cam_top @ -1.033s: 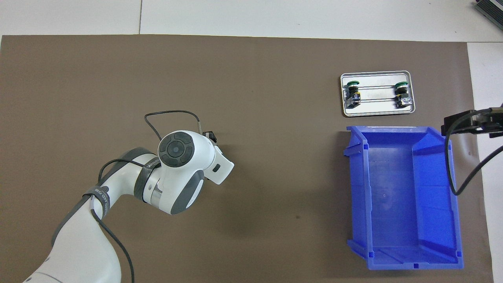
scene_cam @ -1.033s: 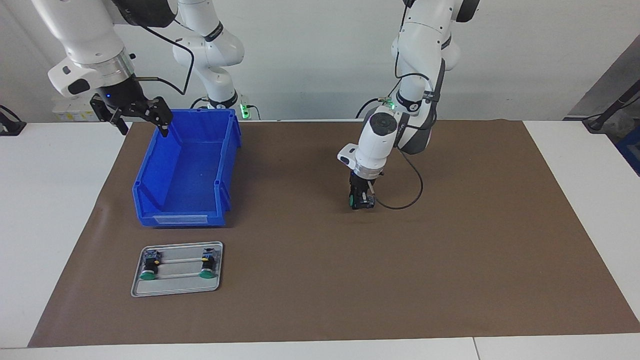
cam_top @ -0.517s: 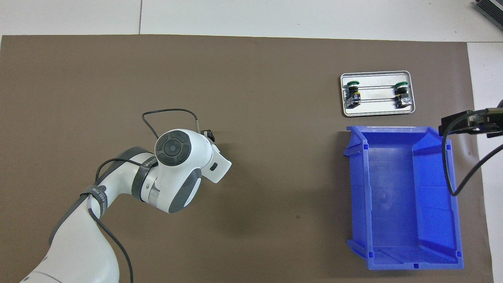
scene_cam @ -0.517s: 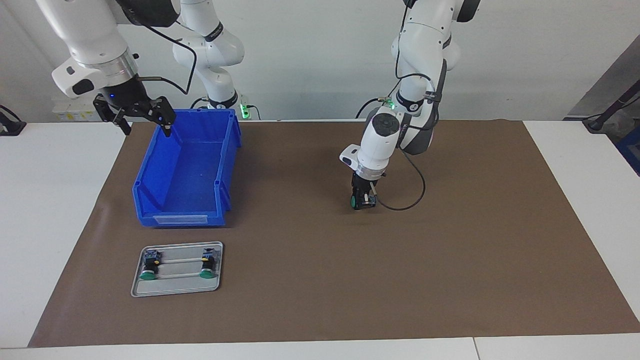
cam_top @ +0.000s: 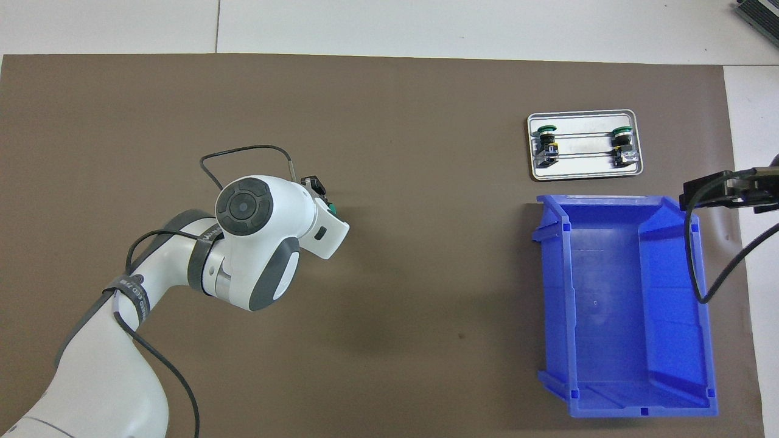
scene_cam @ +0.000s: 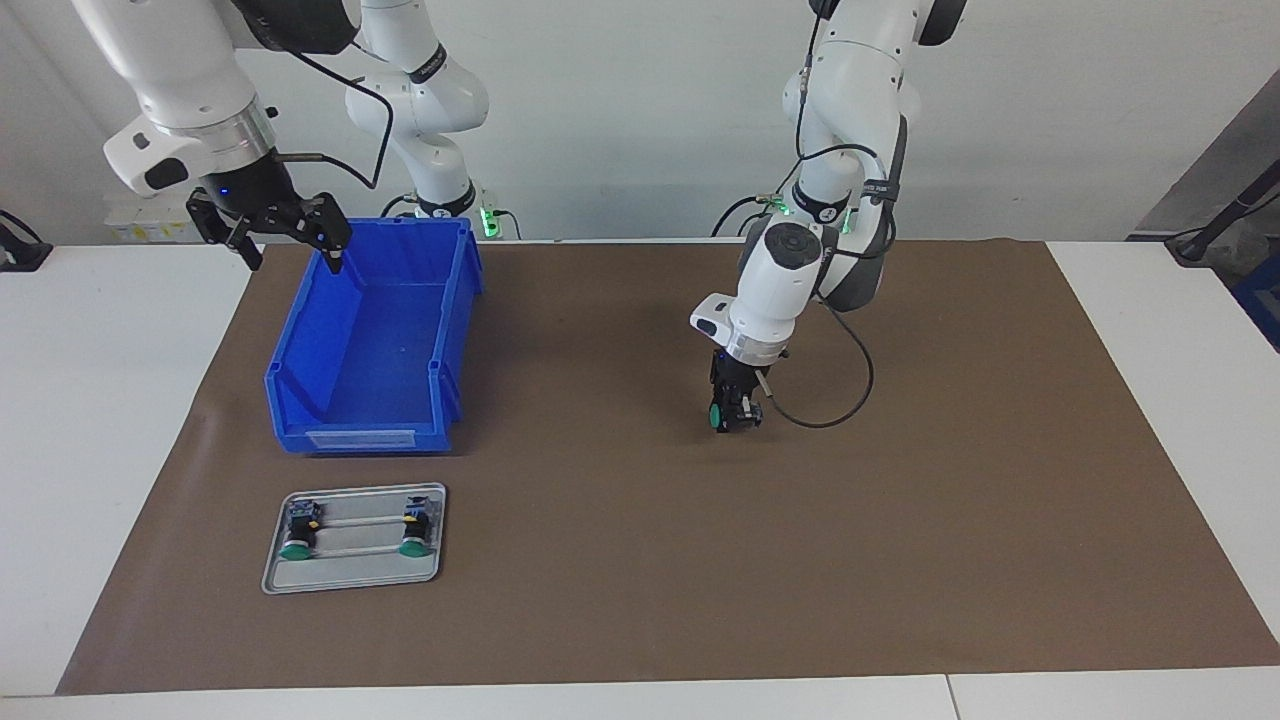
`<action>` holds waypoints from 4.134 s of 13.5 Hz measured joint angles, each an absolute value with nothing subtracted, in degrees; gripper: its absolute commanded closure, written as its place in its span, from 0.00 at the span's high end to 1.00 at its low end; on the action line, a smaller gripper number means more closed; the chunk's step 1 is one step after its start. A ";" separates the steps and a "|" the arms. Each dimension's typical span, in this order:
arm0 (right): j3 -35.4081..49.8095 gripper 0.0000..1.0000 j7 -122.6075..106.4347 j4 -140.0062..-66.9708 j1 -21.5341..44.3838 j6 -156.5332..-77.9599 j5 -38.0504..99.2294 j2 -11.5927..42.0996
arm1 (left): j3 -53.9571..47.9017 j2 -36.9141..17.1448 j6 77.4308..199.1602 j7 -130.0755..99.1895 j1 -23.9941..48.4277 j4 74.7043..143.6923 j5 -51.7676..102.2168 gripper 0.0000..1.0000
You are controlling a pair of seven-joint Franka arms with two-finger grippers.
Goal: Place and press button with both arms
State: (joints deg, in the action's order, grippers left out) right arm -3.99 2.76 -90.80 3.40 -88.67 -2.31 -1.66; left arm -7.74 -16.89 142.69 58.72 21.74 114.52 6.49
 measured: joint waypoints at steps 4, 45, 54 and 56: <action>-3.99 1.00 2.76 -90.80 3.40 -88.67 -2.31 -1.66 | -7.74 -16.89 137.42 58.95 19.81 109.44 11.86 0.10; -3.99 1.00 2.76 -90.80 3.40 -88.67 -2.31 -1.66 | -7.39 -9.24 104.78 121.36 -10.97 127.53 74.95 0.00; -3.99 1.00 2.76 -90.80 3.40 -88.67 -2.31 -1.66 | -8.43 -12.62 106.54 128.78 -7.65 129.99 89.05 0.00; -3.99 1.00 2.76 -90.80 3.40 -88.67 -2.31 -1.66 | -8.45 -13.13 109.19 129.63 -6.08 130.10 91.67 0.00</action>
State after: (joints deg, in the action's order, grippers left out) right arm -3.99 2.76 -90.80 3.40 -88.67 -2.31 -1.66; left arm -8.45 -13.13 109.19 129.63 -6.08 130.10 91.67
